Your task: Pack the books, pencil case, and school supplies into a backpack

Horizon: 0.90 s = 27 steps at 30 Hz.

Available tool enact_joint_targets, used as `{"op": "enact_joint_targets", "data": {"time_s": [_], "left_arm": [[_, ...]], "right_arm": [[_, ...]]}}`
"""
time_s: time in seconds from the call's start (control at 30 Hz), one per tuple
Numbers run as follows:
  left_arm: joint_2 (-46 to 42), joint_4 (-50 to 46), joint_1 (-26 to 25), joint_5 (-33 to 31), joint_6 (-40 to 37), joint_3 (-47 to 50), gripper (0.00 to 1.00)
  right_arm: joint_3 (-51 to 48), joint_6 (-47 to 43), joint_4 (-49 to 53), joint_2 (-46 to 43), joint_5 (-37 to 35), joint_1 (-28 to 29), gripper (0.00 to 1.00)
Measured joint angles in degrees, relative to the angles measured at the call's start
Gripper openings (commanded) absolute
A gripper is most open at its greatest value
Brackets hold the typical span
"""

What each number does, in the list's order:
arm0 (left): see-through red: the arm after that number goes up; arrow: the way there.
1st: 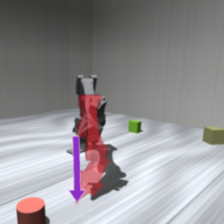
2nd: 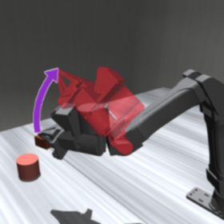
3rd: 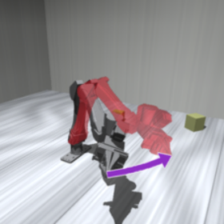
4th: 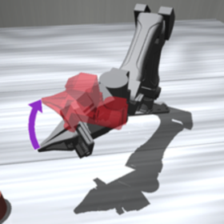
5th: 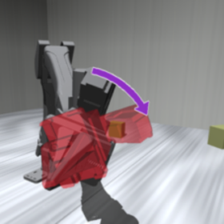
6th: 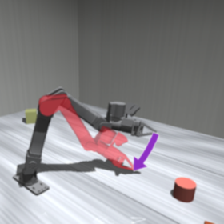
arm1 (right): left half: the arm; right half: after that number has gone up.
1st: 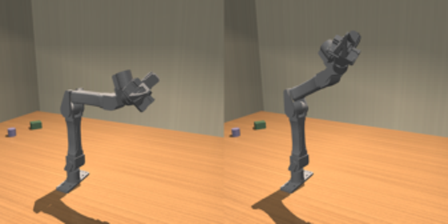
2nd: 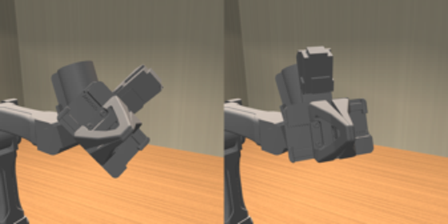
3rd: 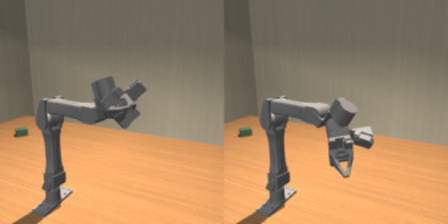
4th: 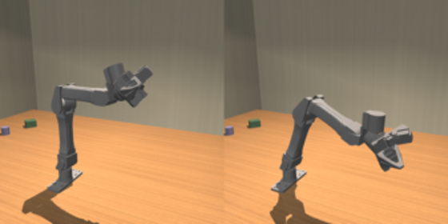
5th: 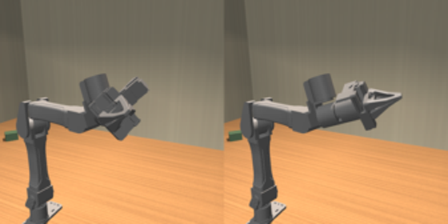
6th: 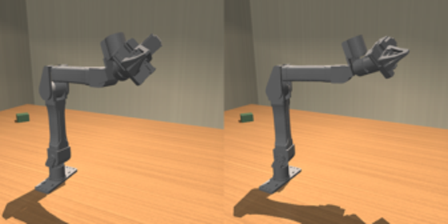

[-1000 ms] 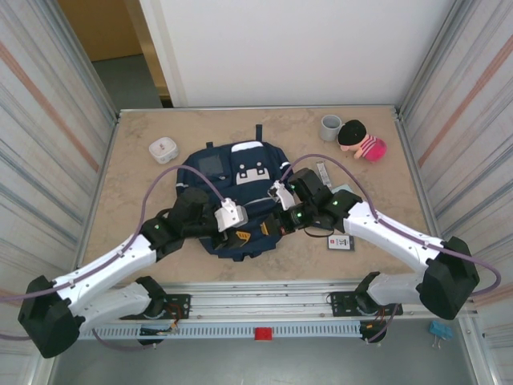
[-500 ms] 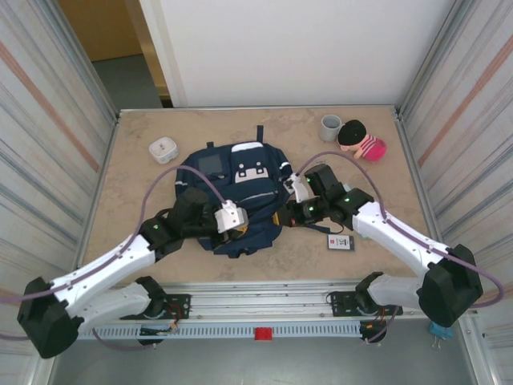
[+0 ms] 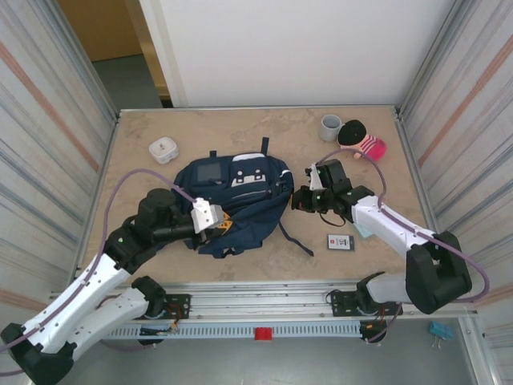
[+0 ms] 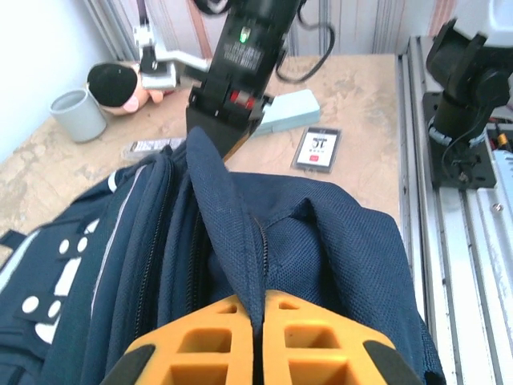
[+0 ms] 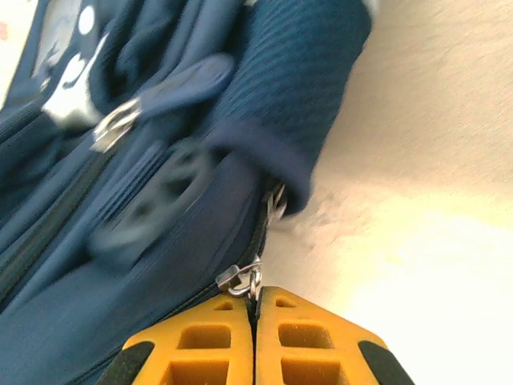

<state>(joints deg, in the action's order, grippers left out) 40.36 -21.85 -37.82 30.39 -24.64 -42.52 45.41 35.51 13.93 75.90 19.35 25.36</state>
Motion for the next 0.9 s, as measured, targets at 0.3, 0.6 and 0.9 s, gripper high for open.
{"op": "enact_joint_targets", "data": {"time_s": [0.3,0.6,0.9], "left_arm": [[0.6,-1.2,0.4,-1.1,-0.1,-0.9,0.16],[2.3,1.1,0.4,-5.0,0.0,0.5,0.63],[15.8,2.3,-6.5,-14.5,-2.9,2.6,0.78]], "right_arm": [[-0.8,4.9,-10.1,2.8,-1.6,0.2,0.27],[-2.9,2.8,-5.9,-7.8,-9.7,-0.6,0.50],[-8.9,1.4,-1.4,-23.3,-10.3,-0.1,0.51]]}}
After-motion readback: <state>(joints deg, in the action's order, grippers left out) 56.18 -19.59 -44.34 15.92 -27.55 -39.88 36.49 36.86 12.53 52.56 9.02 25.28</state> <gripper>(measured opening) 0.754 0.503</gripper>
